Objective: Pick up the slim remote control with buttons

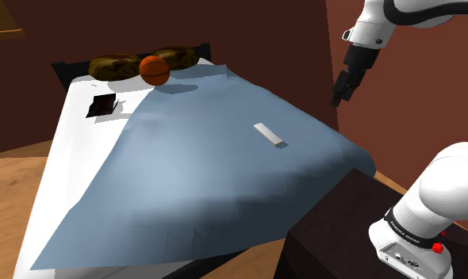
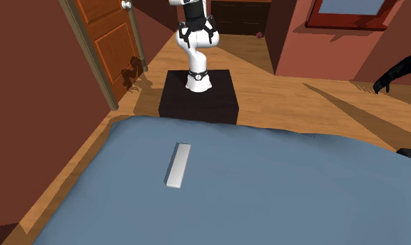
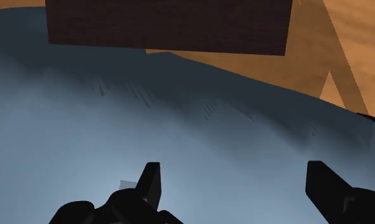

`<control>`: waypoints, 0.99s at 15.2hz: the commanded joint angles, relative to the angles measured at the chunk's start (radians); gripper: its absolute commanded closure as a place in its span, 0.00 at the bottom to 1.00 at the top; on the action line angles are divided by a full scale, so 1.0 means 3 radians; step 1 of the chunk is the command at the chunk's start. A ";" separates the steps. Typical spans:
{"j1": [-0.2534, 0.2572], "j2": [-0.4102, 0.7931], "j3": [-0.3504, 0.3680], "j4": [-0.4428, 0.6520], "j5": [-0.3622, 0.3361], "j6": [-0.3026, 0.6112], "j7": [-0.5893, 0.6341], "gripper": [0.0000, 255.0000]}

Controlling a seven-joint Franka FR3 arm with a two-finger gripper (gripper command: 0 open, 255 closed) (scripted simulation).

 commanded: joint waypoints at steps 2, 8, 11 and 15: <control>-0.0003 0.0096 0.0003 -0.0017 -0.0009 0.0111 -0.0010 0.00; -0.0021 0.0740 0.0015 -0.0019 -0.0059 0.0749 -0.0058 0.00; -0.0031 0.1097 0.0018 0.0043 -0.0083 0.1041 -0.0075 0.00; -0.0045 0.1596 0.0016 0.0190 -0.0116 0.1389 -0.0088 0.00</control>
